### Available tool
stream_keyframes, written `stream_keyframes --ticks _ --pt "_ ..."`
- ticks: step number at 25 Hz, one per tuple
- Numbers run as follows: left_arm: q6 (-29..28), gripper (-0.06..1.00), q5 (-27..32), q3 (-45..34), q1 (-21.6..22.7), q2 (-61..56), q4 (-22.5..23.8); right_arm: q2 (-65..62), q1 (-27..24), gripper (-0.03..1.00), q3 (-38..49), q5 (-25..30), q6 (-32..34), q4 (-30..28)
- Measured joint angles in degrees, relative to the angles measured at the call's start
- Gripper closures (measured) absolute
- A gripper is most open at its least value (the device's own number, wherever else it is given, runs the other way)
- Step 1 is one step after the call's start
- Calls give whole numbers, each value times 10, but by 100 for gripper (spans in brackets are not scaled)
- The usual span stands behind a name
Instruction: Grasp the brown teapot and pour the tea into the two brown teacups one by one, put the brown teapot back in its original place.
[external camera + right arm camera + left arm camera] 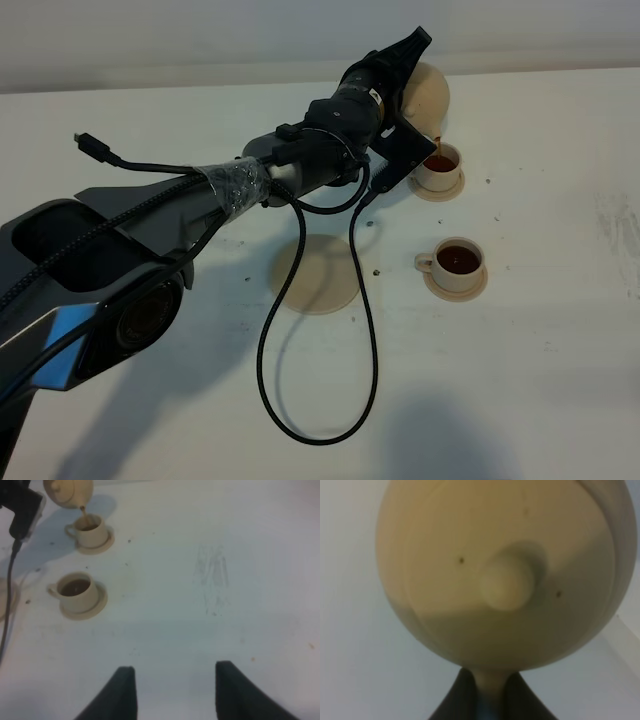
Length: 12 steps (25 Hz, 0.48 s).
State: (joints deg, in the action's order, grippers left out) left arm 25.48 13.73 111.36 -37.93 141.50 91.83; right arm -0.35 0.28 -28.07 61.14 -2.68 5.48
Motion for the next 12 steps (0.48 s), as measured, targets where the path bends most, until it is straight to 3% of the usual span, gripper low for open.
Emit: stream_keyframes --ticks 12 --pt "-13 84 2 1 0 9 26 0 0 57 0 0 0 0"
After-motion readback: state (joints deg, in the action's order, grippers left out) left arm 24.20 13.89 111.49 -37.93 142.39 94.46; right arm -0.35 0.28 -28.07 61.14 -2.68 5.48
